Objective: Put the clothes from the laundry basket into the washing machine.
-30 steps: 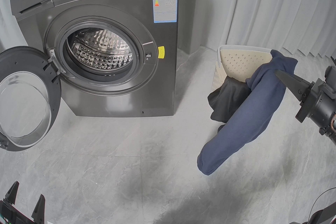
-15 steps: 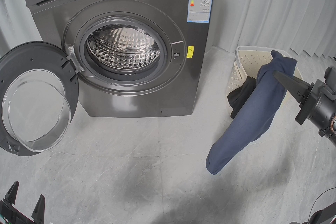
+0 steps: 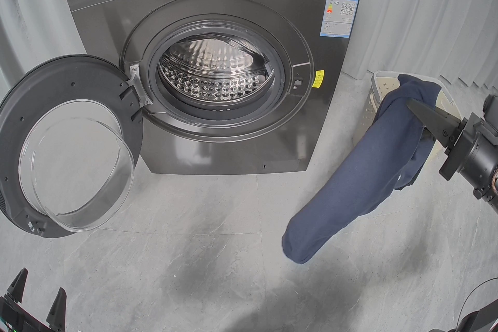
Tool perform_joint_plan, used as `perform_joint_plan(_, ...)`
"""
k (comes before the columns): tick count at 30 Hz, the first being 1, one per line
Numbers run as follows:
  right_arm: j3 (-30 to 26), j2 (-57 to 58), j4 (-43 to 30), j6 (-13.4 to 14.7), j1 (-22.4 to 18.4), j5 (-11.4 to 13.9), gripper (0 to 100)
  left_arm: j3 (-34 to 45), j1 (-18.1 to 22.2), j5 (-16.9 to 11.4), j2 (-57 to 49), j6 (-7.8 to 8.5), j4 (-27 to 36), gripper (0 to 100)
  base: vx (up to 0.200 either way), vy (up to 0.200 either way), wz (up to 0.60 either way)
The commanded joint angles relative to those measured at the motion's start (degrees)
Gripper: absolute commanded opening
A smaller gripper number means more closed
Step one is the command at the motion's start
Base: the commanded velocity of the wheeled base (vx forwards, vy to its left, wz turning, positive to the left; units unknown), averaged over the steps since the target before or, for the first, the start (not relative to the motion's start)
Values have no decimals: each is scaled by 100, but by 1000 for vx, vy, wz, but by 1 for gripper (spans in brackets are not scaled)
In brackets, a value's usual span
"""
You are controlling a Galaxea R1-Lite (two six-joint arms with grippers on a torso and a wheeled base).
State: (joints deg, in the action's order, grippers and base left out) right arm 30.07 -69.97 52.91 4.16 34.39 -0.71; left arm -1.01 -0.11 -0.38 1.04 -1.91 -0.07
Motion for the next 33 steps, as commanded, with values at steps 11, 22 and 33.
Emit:
perform_joint_plan(11, 60, -113, 27, 24, -82, -87, 0, 101, 2, 3, -68, -2, -1, 100, -164, 0, 0)
perform_joint_plan(22, 60, -271, 35, 173, -134, -96, 0, 101, 2, 3, -68, 7, -1, 100, 0, 0, 0)
perform_joint_plan(33, 51, -315, 35, 200, -134, -87, 0, 101, 2, 3, -68, -11, -1, 100, 109, 0, 0)
